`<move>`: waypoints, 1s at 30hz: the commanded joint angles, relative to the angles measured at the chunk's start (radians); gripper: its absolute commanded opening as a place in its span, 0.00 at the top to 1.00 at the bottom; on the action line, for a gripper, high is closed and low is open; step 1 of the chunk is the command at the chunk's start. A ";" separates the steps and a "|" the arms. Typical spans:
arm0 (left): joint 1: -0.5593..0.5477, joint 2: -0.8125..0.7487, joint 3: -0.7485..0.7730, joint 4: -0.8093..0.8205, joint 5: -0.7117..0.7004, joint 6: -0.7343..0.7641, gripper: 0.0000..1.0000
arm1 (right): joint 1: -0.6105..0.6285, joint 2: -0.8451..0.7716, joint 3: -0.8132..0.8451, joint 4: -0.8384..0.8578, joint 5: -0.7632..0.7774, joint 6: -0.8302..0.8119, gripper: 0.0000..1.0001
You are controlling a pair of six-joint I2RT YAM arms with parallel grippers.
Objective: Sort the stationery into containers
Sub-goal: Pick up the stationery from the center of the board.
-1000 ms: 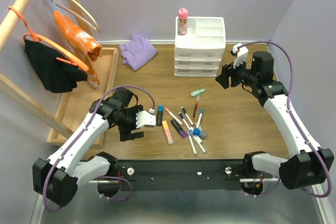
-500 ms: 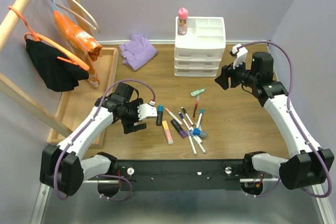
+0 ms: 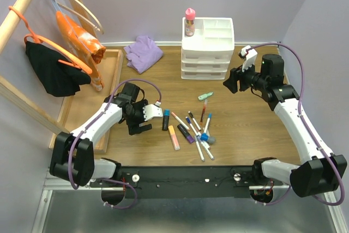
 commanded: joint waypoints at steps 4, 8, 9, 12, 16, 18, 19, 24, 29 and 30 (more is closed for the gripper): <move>0.009 0.018 -0.015 0.047 -0.037 0.008 0.07 | -0.002 0.008 -0.009 0.021 -0.008 0.005 0.29; 0.016 0.024 -0.021 0.043 -0.055 0.000 0.09 | -0.002 0.016 -0.007 0.021 -0.013 0.005 0.29; 0.021 0.027 -0.021 0.040 -0.057 -0.001 0.10 | -0.002 0.018 -0.007 0.022 -0.013 0.005 0.29; 0.029 0.029 -0.025 0.032 -0.057 0.007 0.12 | -0.002 0.021 -0.009 0.025 -0.016 0.006 0.29; 0.030 0.035 -0.027 0.020 -0.058 0.007 0.16 | -0.002 0.021 -0.010 0.027 -0.019 0.006 0.29; 0.032 0.041 -0.025 0.008 -0.060 0.007 0.20 | -0.002 0.019 -0.012 0.030 -0.019 0.008 0.29; 0.033 0.049 -0.019 -0.002 -0.060 0.007 0.25 | -0.002 0.018 -0.016 0.030 -0.017 0.008 0.30; 0.036 0.077 0.040 -0.112 -0.022 -0.006 0.55 | -0.002 0.004 -0.027 0.028 -0.014 0.009 0.30; 0.020 0.034 0.276 -0.274 0.076 -0.038 0.61 | -0.002 -0.012 -0.036 0.030 0.006 0.011 0.30; 0.006 0.032 0.328 -0.319 0.089 -0.044 0.61 | -0.002 -0.013 -0.041 0.031 0.007 0.012 0.30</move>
